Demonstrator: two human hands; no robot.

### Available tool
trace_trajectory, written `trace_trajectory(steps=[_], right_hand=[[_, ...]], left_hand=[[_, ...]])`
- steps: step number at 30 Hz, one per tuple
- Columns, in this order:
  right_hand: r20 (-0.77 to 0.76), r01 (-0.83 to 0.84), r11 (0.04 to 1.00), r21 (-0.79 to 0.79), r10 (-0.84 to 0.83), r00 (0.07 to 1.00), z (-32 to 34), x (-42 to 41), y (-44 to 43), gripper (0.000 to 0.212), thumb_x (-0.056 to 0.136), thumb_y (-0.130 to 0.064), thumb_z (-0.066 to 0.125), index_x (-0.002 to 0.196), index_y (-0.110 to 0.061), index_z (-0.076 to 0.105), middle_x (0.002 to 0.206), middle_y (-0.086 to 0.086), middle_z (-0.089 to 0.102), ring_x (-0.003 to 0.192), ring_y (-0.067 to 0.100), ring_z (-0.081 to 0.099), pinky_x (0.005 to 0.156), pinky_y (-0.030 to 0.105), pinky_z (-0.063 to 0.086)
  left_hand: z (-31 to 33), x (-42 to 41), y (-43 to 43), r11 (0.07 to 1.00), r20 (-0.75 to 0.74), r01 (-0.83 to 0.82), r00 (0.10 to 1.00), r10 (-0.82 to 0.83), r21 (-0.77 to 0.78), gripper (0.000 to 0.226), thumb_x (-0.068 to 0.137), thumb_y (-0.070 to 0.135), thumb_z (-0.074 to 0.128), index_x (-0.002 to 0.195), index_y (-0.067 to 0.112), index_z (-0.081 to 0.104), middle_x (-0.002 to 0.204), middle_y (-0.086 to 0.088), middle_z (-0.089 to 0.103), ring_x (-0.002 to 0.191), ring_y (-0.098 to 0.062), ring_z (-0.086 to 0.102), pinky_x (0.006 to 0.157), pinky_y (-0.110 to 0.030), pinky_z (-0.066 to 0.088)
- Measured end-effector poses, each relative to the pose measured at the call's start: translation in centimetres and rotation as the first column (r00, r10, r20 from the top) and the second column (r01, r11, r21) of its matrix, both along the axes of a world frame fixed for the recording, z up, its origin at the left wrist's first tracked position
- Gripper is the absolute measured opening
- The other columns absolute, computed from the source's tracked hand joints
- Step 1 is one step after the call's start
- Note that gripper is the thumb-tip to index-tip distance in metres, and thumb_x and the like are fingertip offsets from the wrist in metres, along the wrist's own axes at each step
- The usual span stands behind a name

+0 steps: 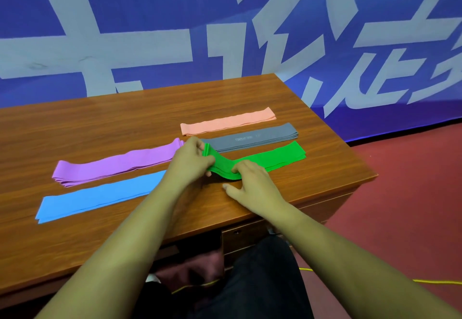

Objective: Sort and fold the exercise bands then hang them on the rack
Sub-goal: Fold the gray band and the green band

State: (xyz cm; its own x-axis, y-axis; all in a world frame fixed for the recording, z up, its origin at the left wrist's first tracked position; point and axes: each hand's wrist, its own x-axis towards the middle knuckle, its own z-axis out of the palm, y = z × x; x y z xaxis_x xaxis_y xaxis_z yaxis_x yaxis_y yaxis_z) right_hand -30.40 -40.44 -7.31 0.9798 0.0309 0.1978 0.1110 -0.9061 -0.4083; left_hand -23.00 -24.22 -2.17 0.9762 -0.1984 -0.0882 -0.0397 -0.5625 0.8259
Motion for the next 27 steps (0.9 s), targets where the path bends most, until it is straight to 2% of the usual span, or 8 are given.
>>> trace_trajectory(steps=[3, 7, 10, 14, 17, 19, 22, 27], right_hand=[[0.072, -0.02, 0.997, 0.079, 0.015, 0.997, 0.8, 0.4, 1.5, 0.057, 0.084, -0.049, 0.066, 0.126, -0.013, 0.054, 0.121, 0.002, 0.052, 0.115, 0.019, 0.047, 0.101, 0.034, 0.04], [0.076, -0.045, 0.931, 0.363, 0.019, 0.997, 1.6, 1.0, 3.2, 0.04, 0.081, -0.028, 0.073, 0.115, -0.012, 0.059, 0.112, 0.002, 0.059, 0.105, 0.016, 0.055, 0.091, 0.031, 0.046], [0.004, 0.047, 0.763, 0.644, -0.065, 0.998, 1.8, 1.6, 3.0, 0.027, 0.081, -0.011, 0.068, 0.107, -0.016, 0.063, 0.1, 0.0, 0.068, 0.093, 0.013, 0.064, 0.085, 0.03, 0.052], [-0.107, 0.162, 0.526, 0.835, -0.134, 0.985, 2.0, 1.9, 1.3, 0.017, 0.09, -0.004, 0.059, 0.101, -0.016, 0.065, 0.099, 0.012, 0.072, 0.093, 0.02, 0.068, 0.083, 0.039, 0.053], [-0.236, 0.281, 0.324, 0.903, -0.172, 0.956, 2.6, 1.8, 0.0, 0.013, 0.093, -0.003, 0.055, 0.097, -0.013, 0.063, 0.096, 0.02, 0.07, 0.088, 0.03, 0.068, 0.077, 0.044, 0.056], [-0.271, 0.3, 0.228, 0.926, -0.15, 0.951, 2.8, 1.9, -0.8, 0.015, 0.094, -0.001, 0.053, 0.098, -0.011, 0.063, 0.096, 0.018, 0.07, 0.089, 0.029, 0.07, 0.076, 0.042, 0.059], [-0.299, 0.321, 0.175, 0.931, -0.144, 0.944, 3.2, 2.4, -1.4, 0.016, 0.092, -0.002, 0.053, 0.101, -0.008, 0.065, 0.101, 0.022, 0.069, 0.093, 0.032, 0.071, 0.072, 0.039, 0.06], [-0.322, 0.341, 0.149, 0.928, -0.134, 0.937, 4.3, 2.8, -2.3, 0.02, 0.094, -0.007, 0.055, 0.112, -0.005, 0.063, 0.107, 0.022, 0.07, 0.096, 0.032, 0.072, 0.081, 0.046, 0.06]], left_hand=[[0.9, -0.1, 0.5, 1.0, 0.05, -0.011, 0.999, 0.011, -0.001, 0.023, 0.081, 0.007, 0.064, 0.098, 0.011, 0.049, 0.072, -0.002, 0.061, 0.049, -0.016, 0.063, 0.057, -0.035, 0.053], [1.5, -0.2, 0.6, 0.998, 0.061, 0.063, 0.996, -0.063, 0.006, 0.024, 0.08, 0.012, 0.068, 0.098, 0.011, 0.051, 0.074, -0.005, 0.06, 0.054, -0.017, 0.06, 0.058, -0.033, 0.048], [1.7, -0.3, 0.0, 0.987, 0.039, 0.141, 0.99, -0.138, -0.072, 0.027, 0.082, 0.029, 0.074, 0.097, 0.015, 0.056, 0.074, 0.0, 0.065, 0.055, -0.01, 0.055, 0.053, -0.026, 0.045], [1.3, -0.3, -1.3, 0.952, 0.06, 0.15, 0.988, -0.139, -0.267, 0.023, 0.094, 0.034, 0.06, 0.104, 0.014, 0.057, 0.08, -0.002, 0.075, 0.051, -0.016, 0.055, 0.06, -0.028, 0.047], [-0.8, -0.3, -1.9, 0.951, 0.151, 0.123, 0.985, -0.083, -0.282, 0.019, 0.091, 0.021, 0.065, 0.105, 0.017, 0.053, 0.09, -0.004, 0.066, 0.067, -0.013, 0.056, 0.07, -0.032, 0.048], [-2.5, -0.5, -2.3, 0.967, 0.143, 0.198, 0.974, -0.175, -0.163, 0.052, 0.078, 0.026, 0.078, 0.12, 0.019, 0.049, 0.109, 0.001, 0.058, 0.088, -0.006, 0.056, 0.081, -0.028, 0.048], [-4.2, -1.1, -3.4, 0.947, 0.099, 0.311, 0.948, -0.303, -0.086, 0.095, 0.063, 0.045, 0.083, 0.14, 0.025, 0.032, 0.132, 0.005, 0.05, 0.118, -0.01, 0.053, 0.1, -0.029, 0.044], [-4.8, -1.8, -5.4, 0.972, 0.194, 0.224, 0.959, -0.208, -0.068, 0.082, 0.074, 0.03, 0.079, 0.139, 0.026, 0.029, 0.128, 0.004, 0.054, 0.116, -0.014, 0.053, 0.093, -0.027, 0.044]])
